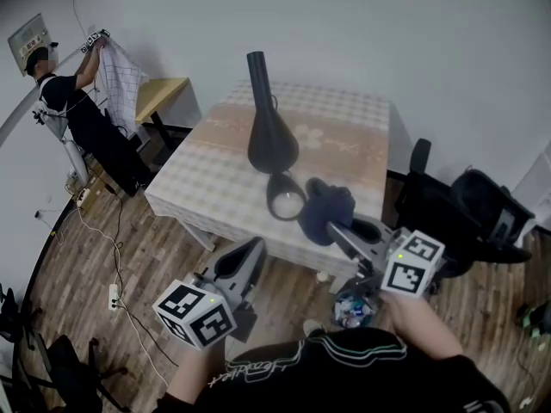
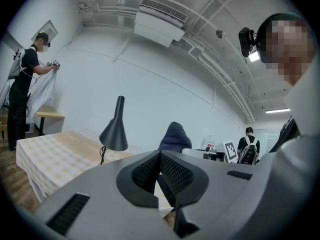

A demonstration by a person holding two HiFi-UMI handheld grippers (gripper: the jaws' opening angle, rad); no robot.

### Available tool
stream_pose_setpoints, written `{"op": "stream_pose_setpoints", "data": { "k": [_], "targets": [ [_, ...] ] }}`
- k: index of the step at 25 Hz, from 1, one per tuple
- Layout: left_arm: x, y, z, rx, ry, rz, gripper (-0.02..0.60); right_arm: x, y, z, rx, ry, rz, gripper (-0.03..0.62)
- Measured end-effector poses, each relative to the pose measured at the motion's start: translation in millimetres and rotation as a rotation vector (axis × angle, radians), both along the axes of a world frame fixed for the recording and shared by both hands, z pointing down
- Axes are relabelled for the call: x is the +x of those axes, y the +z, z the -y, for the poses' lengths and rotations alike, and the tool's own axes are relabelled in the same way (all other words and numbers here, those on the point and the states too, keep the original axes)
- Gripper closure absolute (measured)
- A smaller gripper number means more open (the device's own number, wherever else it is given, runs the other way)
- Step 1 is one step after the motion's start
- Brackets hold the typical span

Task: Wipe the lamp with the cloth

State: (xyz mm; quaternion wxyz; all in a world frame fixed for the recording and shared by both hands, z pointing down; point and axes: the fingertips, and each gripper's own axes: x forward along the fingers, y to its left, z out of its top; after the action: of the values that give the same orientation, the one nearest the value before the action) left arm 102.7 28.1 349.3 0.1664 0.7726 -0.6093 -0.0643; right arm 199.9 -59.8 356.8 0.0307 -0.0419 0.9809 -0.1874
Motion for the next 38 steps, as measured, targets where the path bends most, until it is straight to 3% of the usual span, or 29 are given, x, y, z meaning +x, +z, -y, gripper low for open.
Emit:
{"op": "stream_pose_setpoints", "data": {
  "k": [10, 18, 22, 29, 38],
  "targets": [
    [-41.3, -24.4, 94.9, 0.029, -0.078, 0.048, 0.581, -33.8, -32.8, 115.1, 0.046, -0.007, 0.038, 0.537],
    [-56.0, -46.6, 127.1, 0.076, -0.113, 0.102, 0.581, -54.2, -69.6, 167.1, 0.198, 0.001, 0.046, 0.537],
    [-71.2, -51.1, 137.1, 0.082, -0.124, 0.101, 0.581, -74.3, -98.1, 189.2, 0.215, 0.028, 0.087, 0.537],
    [-98.5, -63.2, 163.5, 0.1, -0.104, 0.13, 0.581, -118.7, -134.0, 217.4, 0.315, 0.055, 0.106, 0.537],
    [-137.9, -69.5, 205.9, 0.099, -0.057, 0.142, 0.581, -174.5, -137.1, 266.7, 0.391, 0.089, 0.083, 0.537]
  ]
}}
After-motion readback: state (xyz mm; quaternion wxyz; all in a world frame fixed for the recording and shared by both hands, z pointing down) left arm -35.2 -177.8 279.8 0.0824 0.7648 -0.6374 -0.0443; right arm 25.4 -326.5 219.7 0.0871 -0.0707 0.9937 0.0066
